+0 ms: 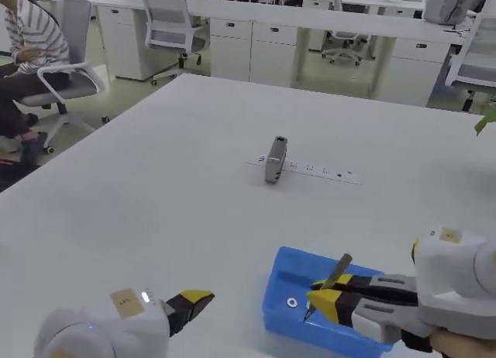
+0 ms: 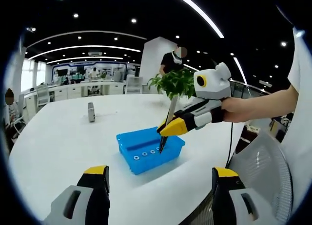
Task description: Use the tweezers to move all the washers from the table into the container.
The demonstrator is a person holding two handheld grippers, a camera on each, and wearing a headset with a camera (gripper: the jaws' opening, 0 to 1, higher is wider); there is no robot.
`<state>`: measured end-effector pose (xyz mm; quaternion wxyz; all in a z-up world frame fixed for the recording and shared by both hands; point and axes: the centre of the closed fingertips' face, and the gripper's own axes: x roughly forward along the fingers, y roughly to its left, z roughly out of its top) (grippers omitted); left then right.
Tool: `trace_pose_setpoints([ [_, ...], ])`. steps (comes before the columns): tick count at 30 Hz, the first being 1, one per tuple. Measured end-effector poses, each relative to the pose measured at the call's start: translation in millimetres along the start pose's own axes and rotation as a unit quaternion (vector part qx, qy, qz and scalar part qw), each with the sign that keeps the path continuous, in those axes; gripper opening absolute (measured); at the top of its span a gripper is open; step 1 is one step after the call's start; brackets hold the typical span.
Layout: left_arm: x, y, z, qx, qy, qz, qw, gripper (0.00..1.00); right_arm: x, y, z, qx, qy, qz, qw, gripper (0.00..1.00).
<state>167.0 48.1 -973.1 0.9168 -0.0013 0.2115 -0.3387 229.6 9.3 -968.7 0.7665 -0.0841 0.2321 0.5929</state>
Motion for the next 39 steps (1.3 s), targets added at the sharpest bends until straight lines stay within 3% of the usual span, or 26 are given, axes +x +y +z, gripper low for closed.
trace_pose_setpoints([
  [4, -3.4, -8.8, 4.2, 0.01, 0.009, -0.02, 0.9997, 0.74, -2.8, 12.8, -11.2, -0.012, 0.02, 0.026, 0.9994, 0.04],
  [9, -6.3, -14.4, 16.0, 0.019, 0.005, -0.034, 0.9992, 0.63, -4.9, 28.8, -27.9, -0.027, 0.045, 0.059, 0.9969, 0.03],
  [19, -0.9, -32.7, 36.6, 0.042, 0.011, -0.087, 0.9953, 0.39, -6.4, 48.9, -44.1, -0.034, 0.074, 0.091, 0.9925, 0.03],
  [24, 2.5, -39.5, 40.8, 0.055, 0.017, -0.109, 0.9924, 0.27, -5.7, 58.9, -46.2, -0.047, 0.084, 0.106, 0.9896, 0.03],
  [25, 3.0, -43.5, 42.7, 0.055, 0.013, -0.125, 0.9906, 0.25, -5.4, 60.2, -46.7, -0.051, 0.087, 0.109, 0.989, 0.03],
  [27, 4.6, -45.0, 43.5, 0.046, 0.016, -0.135, 0.9897, 0.24, -5.0, 63.9, -48.3, -0.062, 0.093, 0.114, 0.9871, 0.03],
  [31, 6.0, -50.3, 45.2, 0.06, 0.018, -0.152, 0.9865, 0.19, -4.3, 69.0, -51.6, -0.082, 0.105, 0.12, 0.9839, 0.03],
  [39, 11.3, -59.7, 41.9, 0.082, 0.038, -0.18, 0.9795, 0.09, -4.5, 77.4, -56.8, -0.114, 0.122, 0.13, 0.9774, 0.03],
])
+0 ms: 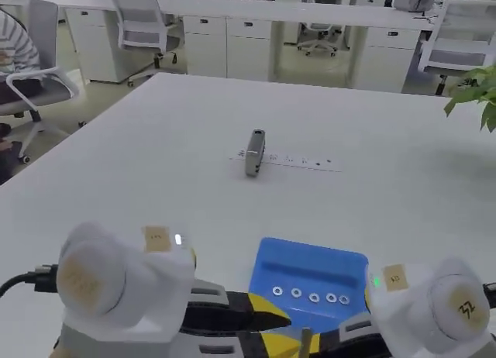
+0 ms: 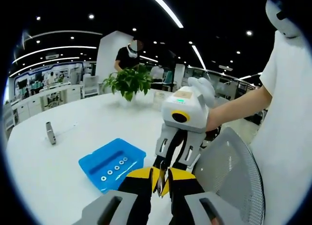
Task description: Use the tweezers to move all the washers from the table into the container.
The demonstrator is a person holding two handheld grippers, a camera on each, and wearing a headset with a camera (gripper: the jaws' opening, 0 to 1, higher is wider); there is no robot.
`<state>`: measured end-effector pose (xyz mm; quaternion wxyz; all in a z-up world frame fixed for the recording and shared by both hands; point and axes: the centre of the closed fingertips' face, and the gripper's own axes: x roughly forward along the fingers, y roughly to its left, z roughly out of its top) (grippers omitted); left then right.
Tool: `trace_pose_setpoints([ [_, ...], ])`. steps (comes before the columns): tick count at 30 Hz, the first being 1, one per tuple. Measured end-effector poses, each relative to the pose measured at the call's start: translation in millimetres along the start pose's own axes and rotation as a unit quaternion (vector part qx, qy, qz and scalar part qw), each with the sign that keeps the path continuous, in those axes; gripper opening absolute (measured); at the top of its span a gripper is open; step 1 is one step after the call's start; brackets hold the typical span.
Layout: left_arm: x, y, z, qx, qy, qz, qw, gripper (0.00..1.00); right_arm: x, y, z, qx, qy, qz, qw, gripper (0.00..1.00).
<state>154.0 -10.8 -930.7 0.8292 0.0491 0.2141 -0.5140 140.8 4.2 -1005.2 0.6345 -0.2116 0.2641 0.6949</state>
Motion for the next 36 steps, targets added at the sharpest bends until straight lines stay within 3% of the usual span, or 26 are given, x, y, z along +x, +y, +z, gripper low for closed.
trace_pose_setpoints([
  [5, 5.2, -5.5, -5.8, 0.016, 0.023, -0.018, 0.9994, 0.05, 0.7, 2.9, -1.3, -0.014, 0.008, 0.004, 0.9999, 0.03],
  [15, 11.6, -10.7, -7.7, 0.029, 0.039, -0.035, 0.9982, 0.0, 2.2, 5.2, -4.6, -0.035, 0.021, 0.006, 0.9992, 0.03],
  [21, 11.0, -10.2, -13.6, 0.046, 0.063, -0.041, 0.9961, 0.0, 2.6, 3.3, -8.6, -0.041, 0.029, -0.001, 0.9988, 0.03],
  [25, 10.8, -8.6, -19.2, 0.081, 0.087, -0.041, 0.992, 0.0, 2.3, 1.0, -12.3, -0.045, 0.036, -0.009, 0.9983, 0.04],
  [28, 12.0, -8.7, -25.3, 0.112, 0.113, -0.043, 0.9863, 0.0, 2.3, -0.7, -16.0, -0.048, 0.042, -0.016, 0.9979, 0.04],
  [33, 14.4, -8.6, -30.7, 0.123, 0.136, -0.048, 0.9819, 0.0, 1.5, -2.7, -22.6, -0.058, 0.055, -0.028, 0.9964, 0.04],
  [36, 13.7, -7.1, -36.6, 0.131, 0.159, -0.054, 0.9771, 0.0, 1.1, -2.9, -25.8, -0.061, 0.06, -0.032, 0.9958, 0.04],
])
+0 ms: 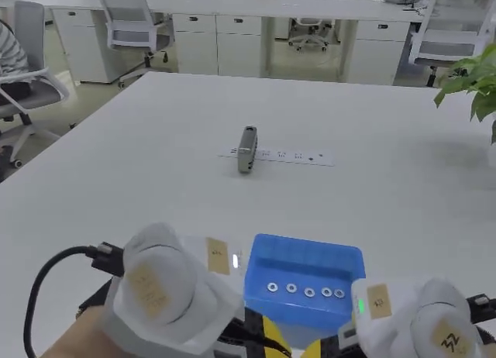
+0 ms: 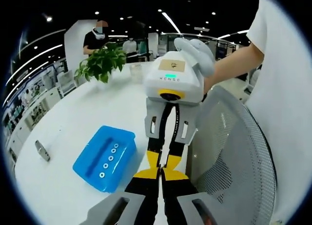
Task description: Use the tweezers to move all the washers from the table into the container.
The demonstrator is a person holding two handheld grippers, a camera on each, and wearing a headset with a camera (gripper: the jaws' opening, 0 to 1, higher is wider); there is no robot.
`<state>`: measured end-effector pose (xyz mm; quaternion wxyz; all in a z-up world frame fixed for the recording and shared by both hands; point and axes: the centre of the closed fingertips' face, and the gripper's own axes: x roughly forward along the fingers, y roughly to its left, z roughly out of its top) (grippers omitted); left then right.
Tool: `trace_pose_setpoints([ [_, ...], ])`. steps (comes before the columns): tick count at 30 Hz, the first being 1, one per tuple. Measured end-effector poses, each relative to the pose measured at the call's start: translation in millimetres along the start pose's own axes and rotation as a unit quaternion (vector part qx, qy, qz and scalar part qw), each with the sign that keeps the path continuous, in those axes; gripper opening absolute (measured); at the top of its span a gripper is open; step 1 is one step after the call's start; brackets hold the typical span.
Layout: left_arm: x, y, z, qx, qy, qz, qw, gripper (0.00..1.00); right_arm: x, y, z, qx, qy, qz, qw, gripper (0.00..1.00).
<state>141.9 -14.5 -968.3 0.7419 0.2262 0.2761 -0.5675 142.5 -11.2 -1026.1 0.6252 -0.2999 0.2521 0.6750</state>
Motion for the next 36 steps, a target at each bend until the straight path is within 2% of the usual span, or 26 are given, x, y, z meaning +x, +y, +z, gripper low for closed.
trace_pose_setpoints([
  [7, 5.0, 0.0, -13.8, 0.034, 0.048, -0.016, 0.9981, 0.0, 3.0, -1.1, -6.7, 0.002, 0.004, -0.007, 1.0, 0.04],
  [12, 10.1, 1.5, -21.5, 0.042, 0.071, -0.025, 0.9963, 0.0, 7.7, -1.4, -11.8, 0.005, 0.008, -0.009, 0.9999, 0.04],
  [36, 21.0, 5.8, -52.0, 0.056, 0.129, -0.034, 0.9895, 0.0, 24.9, -3.5, -24.4, 0.013, 0.019, -0.019, 0.9996, 0.05],
])
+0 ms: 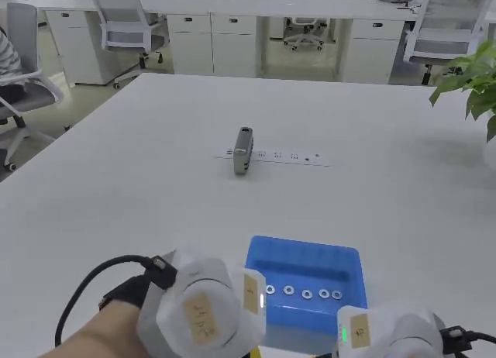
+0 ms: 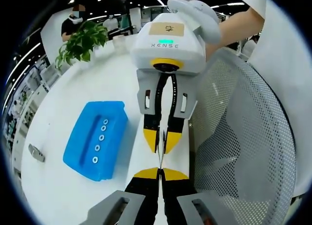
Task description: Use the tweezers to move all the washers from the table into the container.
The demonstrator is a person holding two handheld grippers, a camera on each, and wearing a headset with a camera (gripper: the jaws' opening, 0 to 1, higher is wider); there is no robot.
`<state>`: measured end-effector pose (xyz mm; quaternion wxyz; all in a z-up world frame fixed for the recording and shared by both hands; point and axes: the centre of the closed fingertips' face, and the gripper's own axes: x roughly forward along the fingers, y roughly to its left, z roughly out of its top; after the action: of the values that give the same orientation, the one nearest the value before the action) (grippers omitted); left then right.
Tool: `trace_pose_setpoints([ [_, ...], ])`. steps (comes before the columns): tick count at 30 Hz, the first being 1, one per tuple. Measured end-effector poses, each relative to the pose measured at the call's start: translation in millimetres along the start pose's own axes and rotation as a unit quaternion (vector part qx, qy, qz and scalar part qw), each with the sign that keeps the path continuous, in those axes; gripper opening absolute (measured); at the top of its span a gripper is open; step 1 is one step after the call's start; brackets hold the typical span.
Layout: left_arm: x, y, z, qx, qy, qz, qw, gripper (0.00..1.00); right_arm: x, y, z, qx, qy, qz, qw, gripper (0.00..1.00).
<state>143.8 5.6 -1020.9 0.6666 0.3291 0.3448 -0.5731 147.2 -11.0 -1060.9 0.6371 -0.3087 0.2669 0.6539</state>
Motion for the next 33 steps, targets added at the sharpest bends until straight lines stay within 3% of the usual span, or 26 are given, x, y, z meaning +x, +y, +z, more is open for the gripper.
trace_pose_setpoints([
  [12, 8.0, 0.7, -12.3, 0.003, 0.025, -0.004, 0.9997, 0.0, 6.5, 0.2, -3.3, 0.002, -0.001, -0.002, 1.0, 0.05],
  [21, 16.3, 0.4, -26.0, 0.011, 0.056, -0.008, 0.9983, 0.0, 8.9, -0.7, -8.4, 0.014, 0.002, -0.006, 0.9999, 0.1],
  [30, 23.5, 0.8, -38.2, 0.001, 0.071, -0.012, 0.9974, 0.0, -13.4, -2.6, -12.4, 0.059, -0.027, -0.034, 0.9973, 0.17],
  [33, 26.4, 1.4, -40.9, -0.003, 0.076, -0.01, 0.997, 0.0, -22.5, -4.2, -13.4, 0.082, -0.04, -0.05, 0.9946, 0.19],
])
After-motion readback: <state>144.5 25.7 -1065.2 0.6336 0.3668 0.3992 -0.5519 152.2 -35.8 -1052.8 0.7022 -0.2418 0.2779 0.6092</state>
